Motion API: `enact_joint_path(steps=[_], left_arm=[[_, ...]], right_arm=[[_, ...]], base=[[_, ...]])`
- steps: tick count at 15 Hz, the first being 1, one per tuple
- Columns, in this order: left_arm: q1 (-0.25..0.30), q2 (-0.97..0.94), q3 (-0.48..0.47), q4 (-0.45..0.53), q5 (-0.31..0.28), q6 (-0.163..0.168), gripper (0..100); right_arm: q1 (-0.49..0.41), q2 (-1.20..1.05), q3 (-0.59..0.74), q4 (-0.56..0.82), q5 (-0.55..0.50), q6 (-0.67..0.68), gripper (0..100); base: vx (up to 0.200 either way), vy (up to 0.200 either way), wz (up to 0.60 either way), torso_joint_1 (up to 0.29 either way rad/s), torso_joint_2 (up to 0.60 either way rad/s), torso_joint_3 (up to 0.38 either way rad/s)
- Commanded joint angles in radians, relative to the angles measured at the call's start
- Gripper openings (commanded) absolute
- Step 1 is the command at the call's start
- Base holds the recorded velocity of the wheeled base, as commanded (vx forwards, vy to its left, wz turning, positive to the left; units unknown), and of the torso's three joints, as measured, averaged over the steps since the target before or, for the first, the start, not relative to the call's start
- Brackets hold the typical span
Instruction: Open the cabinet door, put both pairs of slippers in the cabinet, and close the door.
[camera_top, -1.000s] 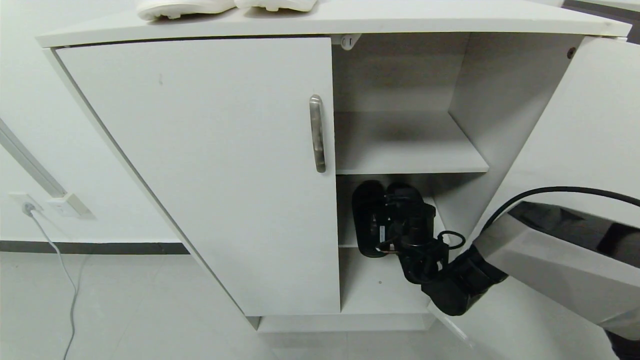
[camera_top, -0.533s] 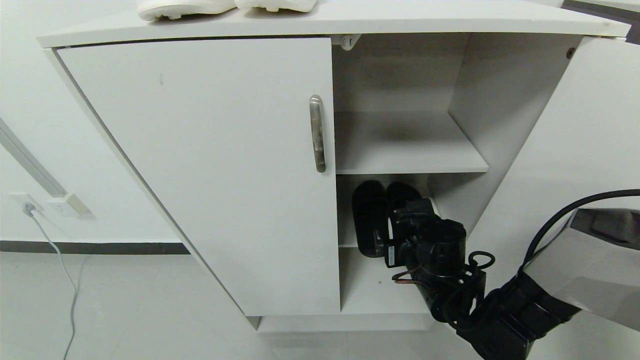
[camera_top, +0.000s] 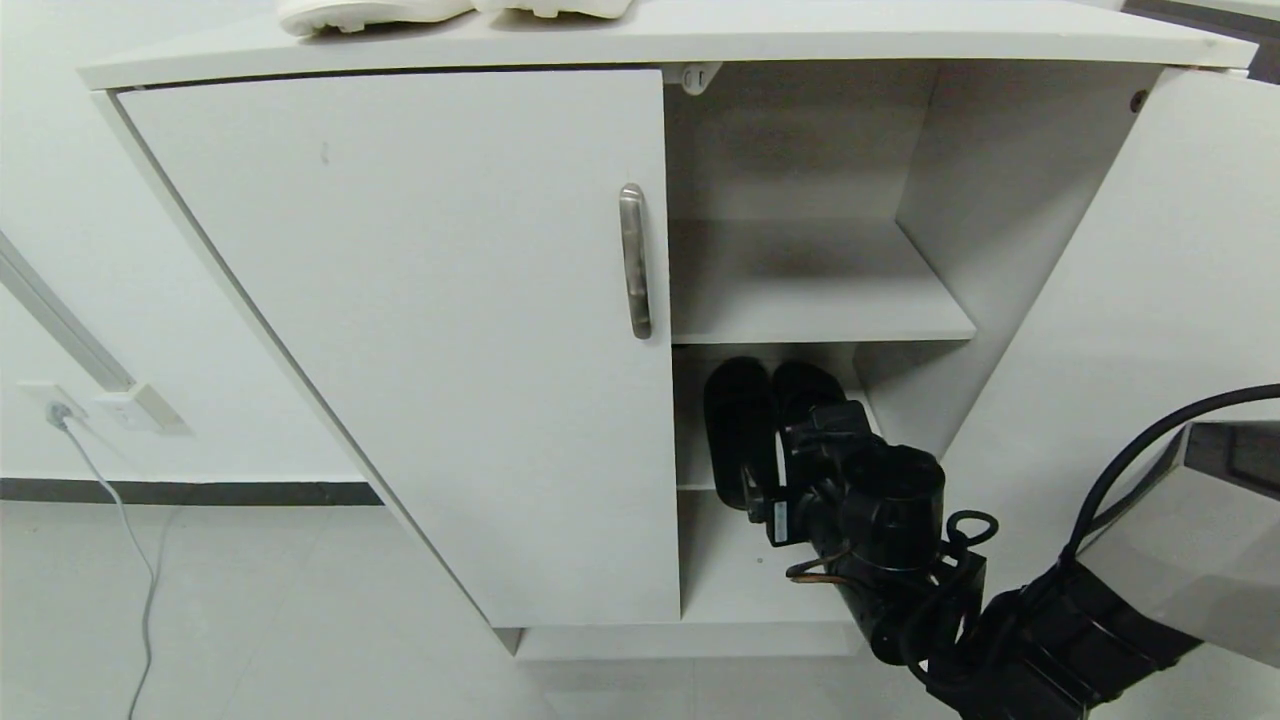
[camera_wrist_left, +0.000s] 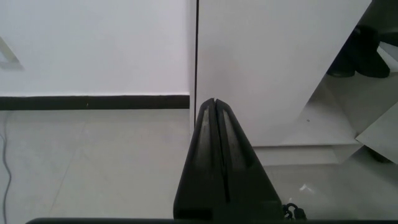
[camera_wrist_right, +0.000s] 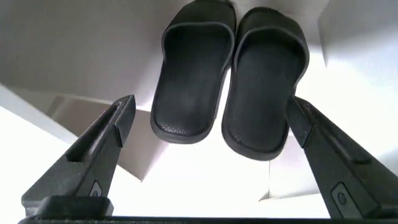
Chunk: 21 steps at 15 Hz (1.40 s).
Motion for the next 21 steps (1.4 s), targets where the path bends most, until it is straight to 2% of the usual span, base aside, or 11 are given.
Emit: enact_joint_path(steps=[1, 5, 21], left_arm=[[0.001, 0.002, 0.0, 0.0, 0.0, -0.001, 0], [0.001, 0.002, 0.0, 0.0, 0.002, -0.001, 0], [0.001, 0.002, 0.0, 0.0, 0.0, 0.012, 0]], right_arm=[[0.004, -0.002, 0.005, -0.001, -0.001, 0.0, 100], [0.006, -0.002, 0.039, -0.057, -0.001, -0.021, 100], [0.001, -0.002, 0.045, -0.086, -0.001, -0.041, 100]], base=[[-0.2, 0.0, 0.0, 0.002, 0.01, 0.007], [-0.2, 0.0, 0.0, -0.001, 0.0, 0.004], [0.0, 0.0, 0.0, 0.0, 0.0, 0.004]])
